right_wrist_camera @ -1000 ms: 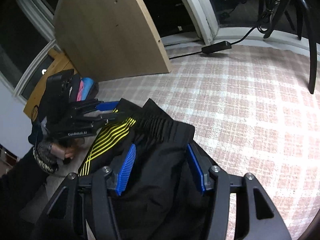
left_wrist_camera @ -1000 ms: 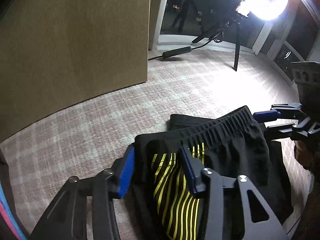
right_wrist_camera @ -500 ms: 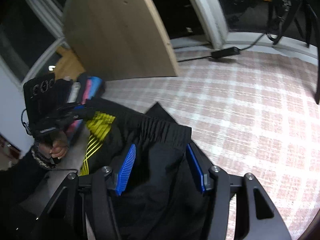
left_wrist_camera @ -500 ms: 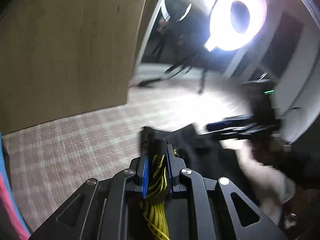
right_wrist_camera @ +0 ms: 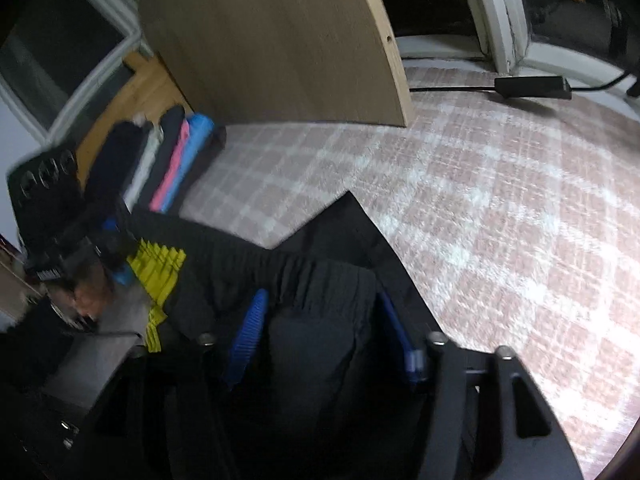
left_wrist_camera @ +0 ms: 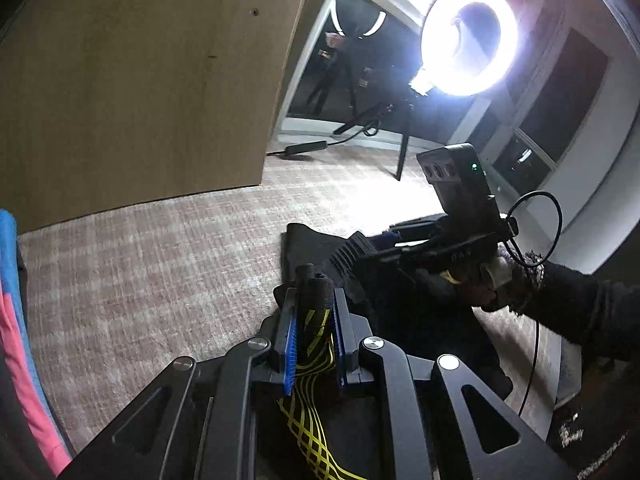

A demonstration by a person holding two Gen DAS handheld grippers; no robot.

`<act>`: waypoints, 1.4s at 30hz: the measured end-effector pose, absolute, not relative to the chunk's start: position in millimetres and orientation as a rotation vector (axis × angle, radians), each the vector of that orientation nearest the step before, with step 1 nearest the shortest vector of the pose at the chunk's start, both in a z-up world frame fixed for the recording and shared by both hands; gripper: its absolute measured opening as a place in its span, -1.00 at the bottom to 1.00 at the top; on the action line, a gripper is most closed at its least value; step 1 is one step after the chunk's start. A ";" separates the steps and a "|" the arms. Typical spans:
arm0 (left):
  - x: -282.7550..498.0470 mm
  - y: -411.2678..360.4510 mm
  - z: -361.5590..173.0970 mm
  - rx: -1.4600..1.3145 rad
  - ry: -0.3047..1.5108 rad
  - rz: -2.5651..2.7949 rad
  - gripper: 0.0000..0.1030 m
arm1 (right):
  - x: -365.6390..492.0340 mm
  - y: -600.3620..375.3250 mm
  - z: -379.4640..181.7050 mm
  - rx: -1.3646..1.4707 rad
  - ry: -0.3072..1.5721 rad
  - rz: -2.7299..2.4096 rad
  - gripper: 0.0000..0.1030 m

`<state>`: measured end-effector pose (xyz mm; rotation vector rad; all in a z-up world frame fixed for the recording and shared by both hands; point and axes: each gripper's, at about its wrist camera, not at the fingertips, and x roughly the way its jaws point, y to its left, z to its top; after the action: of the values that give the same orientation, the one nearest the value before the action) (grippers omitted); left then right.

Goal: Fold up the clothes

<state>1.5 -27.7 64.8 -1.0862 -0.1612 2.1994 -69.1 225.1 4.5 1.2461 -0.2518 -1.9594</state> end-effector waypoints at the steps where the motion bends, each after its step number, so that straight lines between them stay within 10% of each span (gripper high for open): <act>1: 3.9 -28.6 67.4 -1.083 -0.177 2.203 -0.74 | -66.7 227.4 8.0 1.231 -0.293 -1.954 -0.52; 8: 51.5 -30.5 134.9 -0.907 -0.131 2.225 -0.74 | 14.0 263.6 105.2 0.961 -0.433 -2.067 -0.61; 16: 105.4 -6.4 270.2 -0.588 0.076 2.176 -0.73 | 138.2 266.3 272.9 0.694 -0.171 -2.436 -0.64; 29: 6.9 59.4 436.1 -0.405 0.247 2.376 -0.74 | 49.1 284.2 442.4 0.515 0.150 -2.784 -0.67; 35: 84.3 51.9 444.6 -0.296 0.286 2.353 -0.73 | 128.6 283.0 448.0 0.398 0.271 -2.760 -0.67; 42: 236.4 35.3 331.4 -0.373 0.371 2.246 -0.73 | 283.1 268.3 334.1 0.491 0.259 -2.697 -0.67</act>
<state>236.4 35.3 331.4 -0.3734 0.3712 2.2457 283.1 268.3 334.1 0.4905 0.2592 -2.6967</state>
